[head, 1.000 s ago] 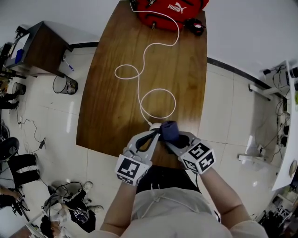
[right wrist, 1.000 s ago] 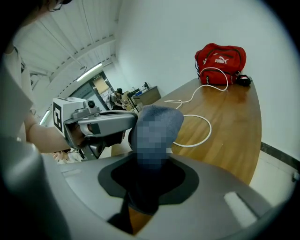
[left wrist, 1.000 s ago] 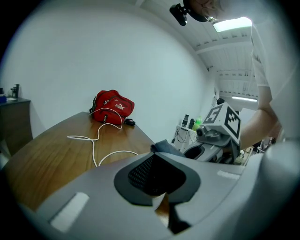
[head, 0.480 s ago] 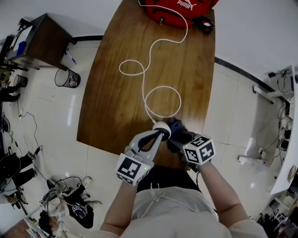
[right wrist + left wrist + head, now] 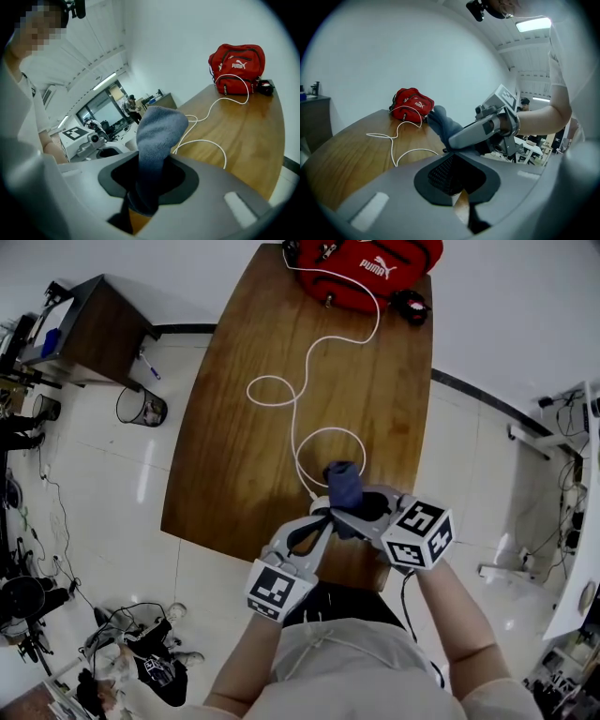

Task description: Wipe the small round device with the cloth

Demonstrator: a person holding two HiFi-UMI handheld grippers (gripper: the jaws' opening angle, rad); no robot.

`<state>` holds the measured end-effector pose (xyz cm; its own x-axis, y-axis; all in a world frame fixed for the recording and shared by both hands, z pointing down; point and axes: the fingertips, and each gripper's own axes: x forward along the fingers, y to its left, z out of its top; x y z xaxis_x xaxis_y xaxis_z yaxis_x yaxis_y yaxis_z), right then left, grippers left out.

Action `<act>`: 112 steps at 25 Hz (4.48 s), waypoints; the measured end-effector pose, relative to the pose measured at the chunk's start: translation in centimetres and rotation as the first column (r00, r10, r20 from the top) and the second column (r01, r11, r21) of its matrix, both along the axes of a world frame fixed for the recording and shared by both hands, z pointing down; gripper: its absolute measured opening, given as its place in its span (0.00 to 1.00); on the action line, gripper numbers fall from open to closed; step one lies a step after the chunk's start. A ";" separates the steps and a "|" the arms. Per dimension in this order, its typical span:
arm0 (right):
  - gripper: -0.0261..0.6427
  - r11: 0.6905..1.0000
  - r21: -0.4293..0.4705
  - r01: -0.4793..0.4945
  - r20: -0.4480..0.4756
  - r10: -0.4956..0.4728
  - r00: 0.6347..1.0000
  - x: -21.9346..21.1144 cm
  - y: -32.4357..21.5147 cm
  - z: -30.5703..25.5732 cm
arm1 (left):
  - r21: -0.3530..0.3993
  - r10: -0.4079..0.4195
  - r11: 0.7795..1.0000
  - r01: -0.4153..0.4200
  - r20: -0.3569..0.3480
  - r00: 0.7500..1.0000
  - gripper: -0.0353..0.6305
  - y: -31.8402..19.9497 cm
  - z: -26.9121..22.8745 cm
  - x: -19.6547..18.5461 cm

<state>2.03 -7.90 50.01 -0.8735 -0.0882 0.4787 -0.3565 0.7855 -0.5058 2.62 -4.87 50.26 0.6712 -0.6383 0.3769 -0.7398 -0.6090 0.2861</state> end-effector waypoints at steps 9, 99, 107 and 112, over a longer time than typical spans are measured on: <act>0.22 0.996 -0.045 -0.078 -0.049 0.076 0.996 0.5 -1.4 2.4 | -0.003 -0.011 1.000 0.011 -0.028 1.000 0.06 0.0 0.1 -0.1; 0.21 0.939 -0.339 -0.053 -0.241 -0.032 0.970 -0.4 11.7 12.0 | 0.019 -0.109 0.994 0.110 -0.022 0.994 0.06 3.5 -0.9 -7.4; 0.21 0.974 -0.205 -0.097 -0.197 0.056 0.979 -4.2 13.0 6.0 | 0.081 0.041 0.996 -0.038 -0.045 0.998 0.06 1.9 -3.1 -9.4; 0.21 0.956 -0.033 -0.291 -0.137 0.284 0.949 -6.5 8.8 1.5 | 0.094 0.091 0.992 -0.086 -0.052 0.995 0.06 1.6 -3.5 -10.9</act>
